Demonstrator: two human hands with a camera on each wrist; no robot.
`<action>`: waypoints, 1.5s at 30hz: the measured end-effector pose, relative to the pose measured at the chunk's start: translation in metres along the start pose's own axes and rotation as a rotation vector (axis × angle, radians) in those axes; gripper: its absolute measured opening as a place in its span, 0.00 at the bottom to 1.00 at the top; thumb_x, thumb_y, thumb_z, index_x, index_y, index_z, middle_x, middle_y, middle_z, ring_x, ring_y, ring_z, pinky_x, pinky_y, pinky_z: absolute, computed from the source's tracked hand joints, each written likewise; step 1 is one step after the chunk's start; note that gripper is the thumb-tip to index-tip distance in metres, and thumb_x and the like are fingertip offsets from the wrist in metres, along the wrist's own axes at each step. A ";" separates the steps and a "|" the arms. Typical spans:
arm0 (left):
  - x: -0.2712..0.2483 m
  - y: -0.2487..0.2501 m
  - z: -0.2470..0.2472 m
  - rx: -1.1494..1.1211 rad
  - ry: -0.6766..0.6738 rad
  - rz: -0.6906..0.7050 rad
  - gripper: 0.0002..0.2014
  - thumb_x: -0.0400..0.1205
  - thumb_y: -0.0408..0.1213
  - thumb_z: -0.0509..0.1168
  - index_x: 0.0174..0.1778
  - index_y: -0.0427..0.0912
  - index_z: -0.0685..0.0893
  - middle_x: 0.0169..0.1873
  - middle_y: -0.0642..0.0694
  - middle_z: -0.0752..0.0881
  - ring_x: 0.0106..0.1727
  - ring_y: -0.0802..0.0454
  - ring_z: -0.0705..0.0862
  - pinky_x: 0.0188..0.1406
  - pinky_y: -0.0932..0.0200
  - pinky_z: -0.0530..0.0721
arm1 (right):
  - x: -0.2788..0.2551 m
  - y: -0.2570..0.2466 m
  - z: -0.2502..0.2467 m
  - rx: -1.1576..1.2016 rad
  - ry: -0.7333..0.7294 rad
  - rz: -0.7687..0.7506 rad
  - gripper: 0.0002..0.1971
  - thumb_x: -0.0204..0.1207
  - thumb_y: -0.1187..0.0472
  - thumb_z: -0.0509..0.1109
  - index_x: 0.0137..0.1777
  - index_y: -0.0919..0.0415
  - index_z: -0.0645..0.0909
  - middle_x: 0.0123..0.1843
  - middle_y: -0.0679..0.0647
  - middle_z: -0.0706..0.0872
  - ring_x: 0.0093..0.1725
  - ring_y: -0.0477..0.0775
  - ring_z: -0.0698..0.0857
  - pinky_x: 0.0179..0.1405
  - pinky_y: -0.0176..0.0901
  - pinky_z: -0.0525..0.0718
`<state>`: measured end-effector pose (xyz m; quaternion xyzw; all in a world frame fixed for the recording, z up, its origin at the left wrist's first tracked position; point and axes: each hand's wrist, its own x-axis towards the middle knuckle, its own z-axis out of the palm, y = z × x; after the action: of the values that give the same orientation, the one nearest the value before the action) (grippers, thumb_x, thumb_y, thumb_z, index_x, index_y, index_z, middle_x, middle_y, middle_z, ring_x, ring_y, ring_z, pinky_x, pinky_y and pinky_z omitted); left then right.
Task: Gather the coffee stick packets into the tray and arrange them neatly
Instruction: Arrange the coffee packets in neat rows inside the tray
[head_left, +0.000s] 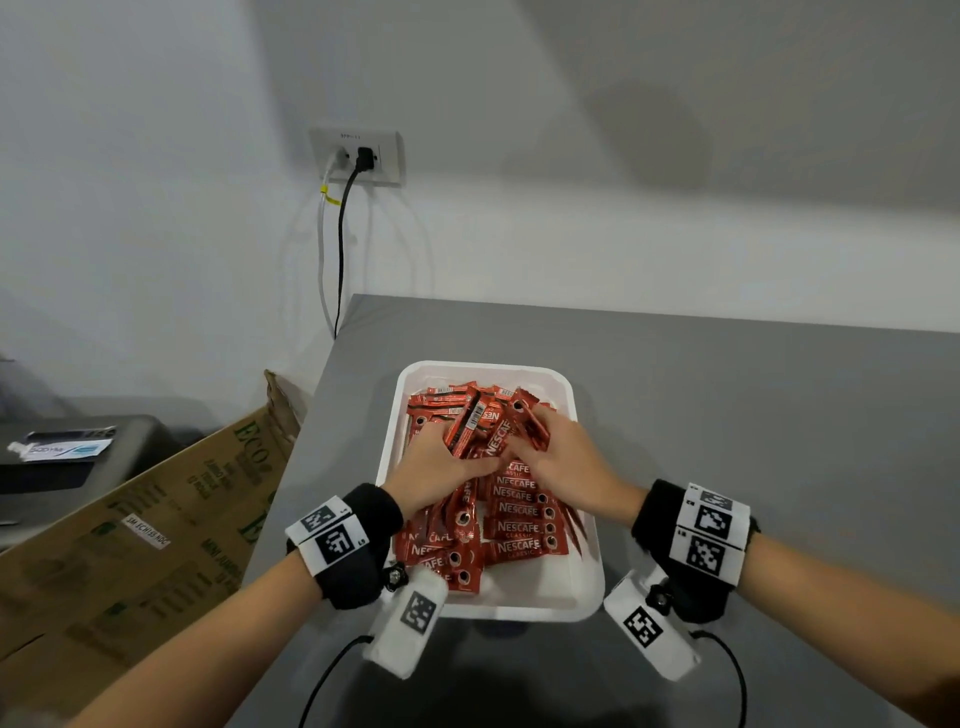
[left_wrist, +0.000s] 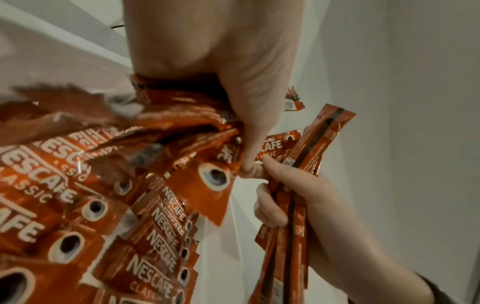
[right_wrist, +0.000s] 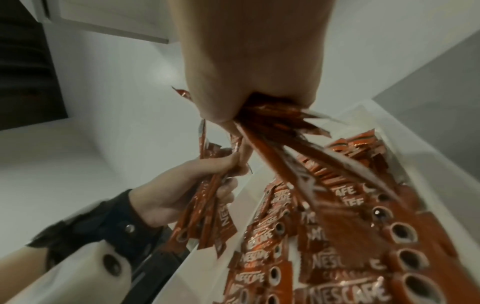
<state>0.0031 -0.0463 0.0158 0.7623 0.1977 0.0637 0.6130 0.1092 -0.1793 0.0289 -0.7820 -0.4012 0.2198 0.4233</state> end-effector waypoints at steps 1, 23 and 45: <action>0.001 -0.001 -0.002 0.051 0.036 0.015 0.11 0.75 0.34 0.73 0.49 0.51 0.83 0.45 0.53 0.89 0.46 0.58 0.88 0.50 0.63 0.84 | 0.001 0.003 -0.003 -0.043 -0.011 -0.004 0.04 0.81 0.62 0.66 0.48 0.52 0.76 0.39 0.42 0.85 0.34 0.27 0.82 0.36 0.19 0.75; -0.004 -0.001 -0.025 0.038 0.101 -0.129 0.09 0.76 0.36 0.72 0.51 0.45 0.84 0.45 0.46 0.90 0.48 0.53 0.88 0.61 0.46 0.83 | 0.000 0.011 0.032 -1.120 -0.690 -0.130 0.10 0.75 0.55 0.68 0.48 0.62 0.76 0.32 0.49 0.72 0.36 0.53 0.76 0.36 0.46 0.80; -0.001 0.003 0.006 0.554 -0.477 -0.302 0.19 0.74 0.34 0.73 0.60 0.39 0.78 0.56 0.42 0.86 0.54 0.47 0.87 0.54 0.60 0.83 | -0.004 0.010 -0.043 -0.454 -0.354 0.014 0.09 0.77 0.53 0.71 0.52 0.56 0.85 0.40 0.43 0.87 0.36 0.36 0.84 0.36 0.23 0.76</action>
<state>0.0048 -0.0527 0.0178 0.8547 0.1692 -0.2616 0.4153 0.1404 -0.2069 0.0437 -0.8089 -0.5026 0.2602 0.1591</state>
